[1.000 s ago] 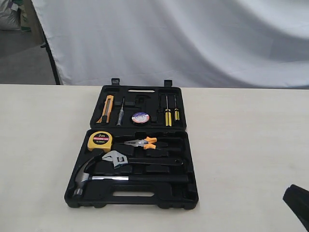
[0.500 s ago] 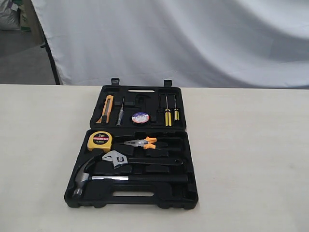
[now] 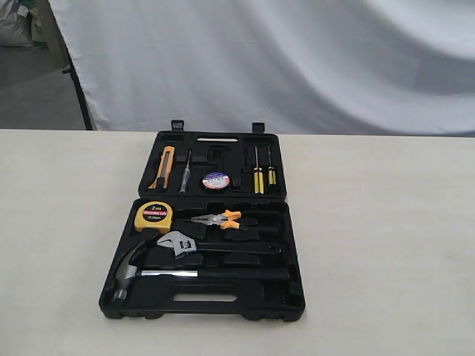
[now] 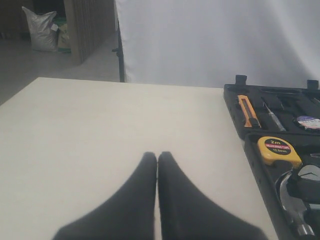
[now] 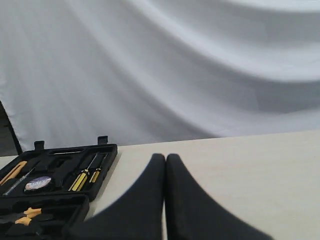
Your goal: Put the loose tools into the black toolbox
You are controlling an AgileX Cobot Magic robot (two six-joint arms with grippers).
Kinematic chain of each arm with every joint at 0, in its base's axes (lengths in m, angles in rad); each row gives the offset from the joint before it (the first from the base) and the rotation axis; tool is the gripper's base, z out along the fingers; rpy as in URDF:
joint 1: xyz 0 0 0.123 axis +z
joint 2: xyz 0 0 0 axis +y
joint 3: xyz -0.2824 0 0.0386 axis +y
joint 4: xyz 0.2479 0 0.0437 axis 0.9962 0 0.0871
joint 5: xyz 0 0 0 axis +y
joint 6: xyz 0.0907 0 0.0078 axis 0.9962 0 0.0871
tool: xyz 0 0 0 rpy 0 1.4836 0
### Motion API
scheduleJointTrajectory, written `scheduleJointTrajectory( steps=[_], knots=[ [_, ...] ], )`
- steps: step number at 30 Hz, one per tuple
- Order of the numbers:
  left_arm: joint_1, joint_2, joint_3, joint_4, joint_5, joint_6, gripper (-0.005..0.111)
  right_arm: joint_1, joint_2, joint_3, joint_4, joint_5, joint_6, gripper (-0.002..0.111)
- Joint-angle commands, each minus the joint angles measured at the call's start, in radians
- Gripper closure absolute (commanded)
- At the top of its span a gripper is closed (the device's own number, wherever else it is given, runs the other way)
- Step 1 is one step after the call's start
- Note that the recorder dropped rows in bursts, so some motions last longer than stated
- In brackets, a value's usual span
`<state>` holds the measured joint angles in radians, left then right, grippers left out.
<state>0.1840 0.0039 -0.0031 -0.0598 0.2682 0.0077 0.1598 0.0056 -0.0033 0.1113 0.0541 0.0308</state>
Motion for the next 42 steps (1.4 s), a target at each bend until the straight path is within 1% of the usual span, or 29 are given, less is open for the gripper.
scheduleJointTrajectory(
  steps=[1, 4, 8, 42],
  knots=[
    [0.001, -0.004, 0.003, 0.004, -0.002, -0.008, 0.106, 0.019, -0.006, 0.003, -0.008, 0.009, -0.042, 0.108],
    [0.001, -0.004, 0.003, 0.004, -0.002, -0.008, 0.106, 0.054, -0.006, 0.003, -0.008, 0.035, -0.1, 0.108],
    [0.001, -0.004, 0.003, 0.004, -0.002, -0.008, 0.106, 0.074, -0.006, 0.003, -0.008, 0.086, -0.138, 0.108],
    [0.001, -0.004, 0.003, 0.004, -0.002, -0.008, 0.106, 0.075, -0.006, 0.003, -0.008, 0.086, -0.135, 0.108]
  ],
)
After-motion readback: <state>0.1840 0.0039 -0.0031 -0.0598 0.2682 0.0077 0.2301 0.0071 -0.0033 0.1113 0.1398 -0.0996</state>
